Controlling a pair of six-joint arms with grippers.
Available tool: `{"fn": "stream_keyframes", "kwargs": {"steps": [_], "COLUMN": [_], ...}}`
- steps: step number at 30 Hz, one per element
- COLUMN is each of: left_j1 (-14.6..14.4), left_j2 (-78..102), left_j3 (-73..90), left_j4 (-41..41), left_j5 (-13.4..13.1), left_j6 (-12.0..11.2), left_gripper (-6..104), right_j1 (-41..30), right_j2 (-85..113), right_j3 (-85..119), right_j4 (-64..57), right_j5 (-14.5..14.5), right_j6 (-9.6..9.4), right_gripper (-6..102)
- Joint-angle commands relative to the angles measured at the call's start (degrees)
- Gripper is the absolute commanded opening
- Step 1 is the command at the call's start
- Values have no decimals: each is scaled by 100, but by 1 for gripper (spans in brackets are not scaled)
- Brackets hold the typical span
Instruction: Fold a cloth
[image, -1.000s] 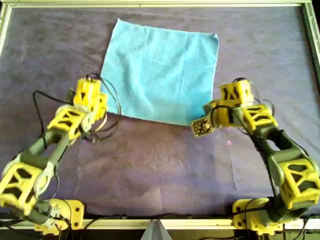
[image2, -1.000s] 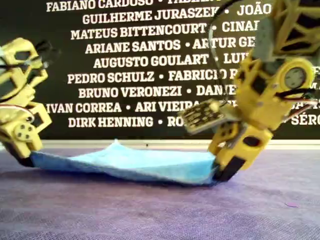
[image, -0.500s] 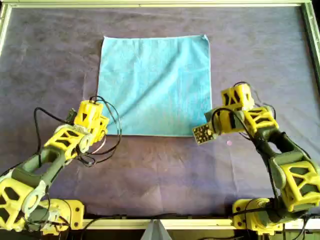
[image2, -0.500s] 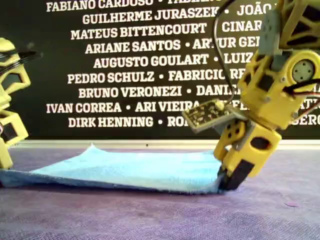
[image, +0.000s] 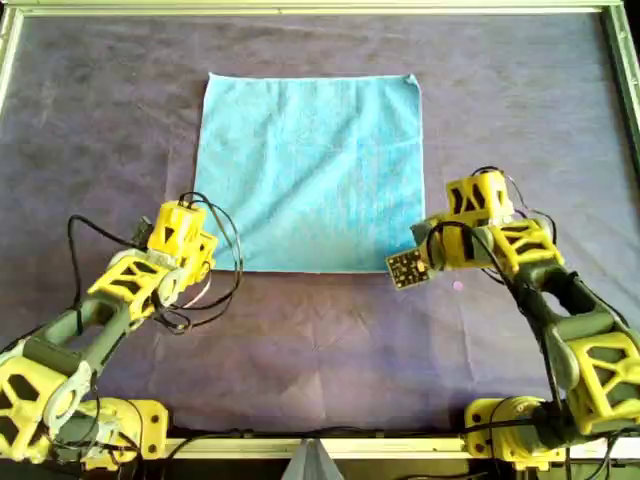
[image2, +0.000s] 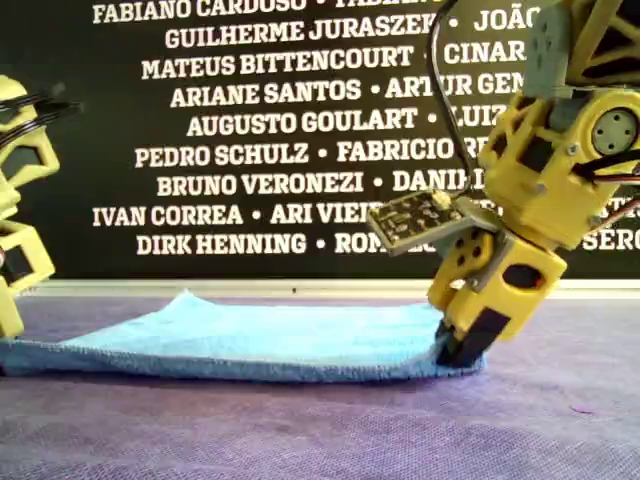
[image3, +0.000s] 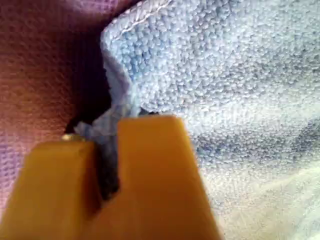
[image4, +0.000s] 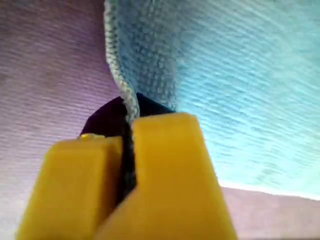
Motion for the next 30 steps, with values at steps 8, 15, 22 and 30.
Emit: {"fn": "stream_keyframes", "kwargs": {"steps": [8, 15, 22, 30], "left_j1": [-44, 70, 571, 703], "left_j2": [220, -756, -2602, -4096], "left_j3": [-1485, -2558, -4641, -7102], "left_j4": [-141, -149, -149, -149], "left_j5": [-35, -62, -62, -62], "left_j6": [26, 26, 26, 26], "left_gripper": [3, 3, 2, 2], "right_j1": [-316, -413, -422, -422], "right_j2": [220, -800, -2145, -3621], "right_j3": [-747, -1731, -3472, -5818], "right_j4": [-1521, -2329, -2751, -2821], "right_j5": [-26, -35, -35, -35], "right_j6": [-26, -26, -26, -26], "right_gripper": [-1, -1, -1, -1]}}
